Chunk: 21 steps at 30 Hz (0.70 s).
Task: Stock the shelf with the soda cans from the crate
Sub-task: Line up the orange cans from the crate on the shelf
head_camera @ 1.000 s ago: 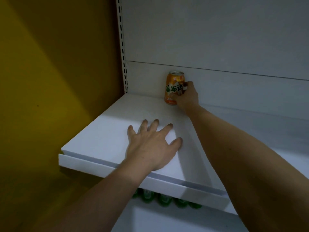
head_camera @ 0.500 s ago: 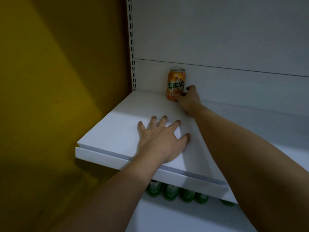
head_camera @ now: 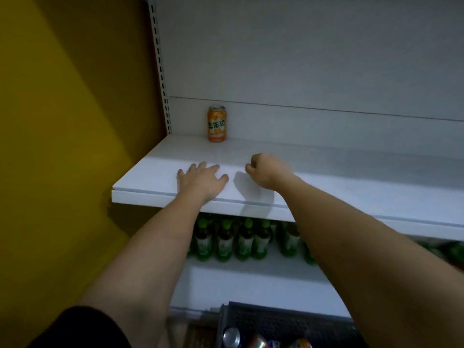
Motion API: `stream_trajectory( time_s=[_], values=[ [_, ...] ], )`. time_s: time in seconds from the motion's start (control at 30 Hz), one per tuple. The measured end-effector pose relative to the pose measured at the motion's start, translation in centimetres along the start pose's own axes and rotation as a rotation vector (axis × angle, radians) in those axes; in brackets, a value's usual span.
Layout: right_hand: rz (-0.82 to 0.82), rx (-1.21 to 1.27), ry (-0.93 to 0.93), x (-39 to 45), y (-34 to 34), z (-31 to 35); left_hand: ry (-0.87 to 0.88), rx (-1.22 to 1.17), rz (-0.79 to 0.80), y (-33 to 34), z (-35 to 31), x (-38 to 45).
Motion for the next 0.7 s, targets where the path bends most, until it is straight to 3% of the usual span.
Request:
stream_trajectory(
  time_s=[0.17,0.3,0.4,0.5,0.7],
  values=[
    [0.002,0.047,0.025,-6.4,-1.2,-3.6,0.015,0.011,0.016,-0.5,-3.6,-4.6],
    [0.018,0.113,0.061,-11.1,-0.7,-7.0,0.052,-0.094,-0.178,-1.3,-6.7,-9.7],
    [0.122,0.217,0.064,-14.5,1.4,-9.1,0.152,-0.128,-0.274,-0.2,-9.4,-13.8],
    [0.249,0.287,0.081,-18.0,5.7,-11.8,0.189,-0.19,-0.214,4.5,-11.5,-17.1],
    [0.462,0.262,0.201,-23.5,17.2,-18.1,0.025,-0.415,0.079,17.4,-12.4,-22.0]
  ],
)
Point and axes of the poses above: each hand's wrist, its own x-axis towards the middle knuckle, its own y-axis out of the palm, z = x × y, the point moved 10 cm from there along x, towards the middle knuckle, and after that the axes turned 15 degrees about y, right-handed, at the moved point
